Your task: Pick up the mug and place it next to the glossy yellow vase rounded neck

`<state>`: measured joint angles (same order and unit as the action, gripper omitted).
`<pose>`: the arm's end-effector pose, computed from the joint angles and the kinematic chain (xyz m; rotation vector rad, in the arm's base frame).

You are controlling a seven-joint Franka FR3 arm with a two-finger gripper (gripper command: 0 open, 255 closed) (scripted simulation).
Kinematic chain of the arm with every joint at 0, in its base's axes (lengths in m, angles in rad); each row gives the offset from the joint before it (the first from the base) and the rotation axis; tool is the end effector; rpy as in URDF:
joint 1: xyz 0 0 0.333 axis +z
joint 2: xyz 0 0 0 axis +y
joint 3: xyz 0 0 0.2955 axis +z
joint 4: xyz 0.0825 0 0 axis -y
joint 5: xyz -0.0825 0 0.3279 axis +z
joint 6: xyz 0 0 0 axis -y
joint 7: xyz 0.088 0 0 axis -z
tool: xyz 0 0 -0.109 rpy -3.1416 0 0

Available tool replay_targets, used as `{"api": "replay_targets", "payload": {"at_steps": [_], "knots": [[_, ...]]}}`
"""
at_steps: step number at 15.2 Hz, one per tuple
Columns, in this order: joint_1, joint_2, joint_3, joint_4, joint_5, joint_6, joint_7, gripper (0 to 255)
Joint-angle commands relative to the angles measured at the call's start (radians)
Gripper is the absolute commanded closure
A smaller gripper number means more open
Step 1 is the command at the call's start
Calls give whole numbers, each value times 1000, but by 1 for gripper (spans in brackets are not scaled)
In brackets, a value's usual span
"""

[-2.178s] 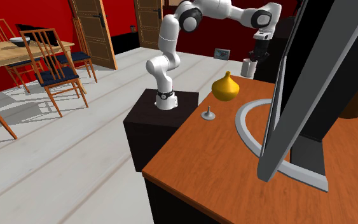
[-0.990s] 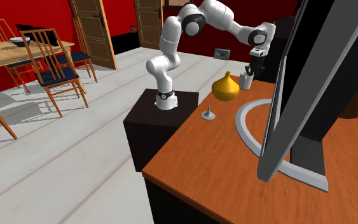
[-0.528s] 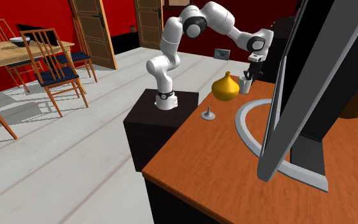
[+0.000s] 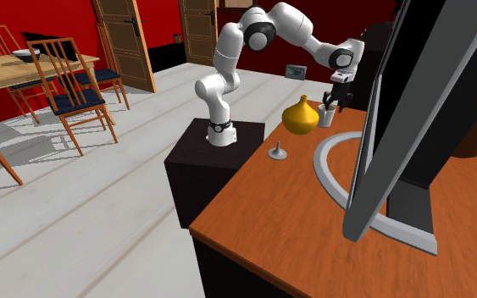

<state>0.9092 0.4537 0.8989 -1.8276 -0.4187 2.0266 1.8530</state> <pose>-0.0669 0.5645 0.3667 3.0845 0.1806 0.0477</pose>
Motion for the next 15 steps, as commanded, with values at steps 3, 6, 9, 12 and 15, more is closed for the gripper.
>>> {"api": "replay_targets", "payload": {"at_steps": [3,6,9,12,15], "knots": [[0,0,0,0,0,0,0,0],[-9,-27,19,36,29,-53,-18,0],[-14,-47,33,73,50,-103,-32,0],[-14,-47,33,73,50,-103,-32,0],[-14,-47,33,73,50,-103,-32,0]]}}
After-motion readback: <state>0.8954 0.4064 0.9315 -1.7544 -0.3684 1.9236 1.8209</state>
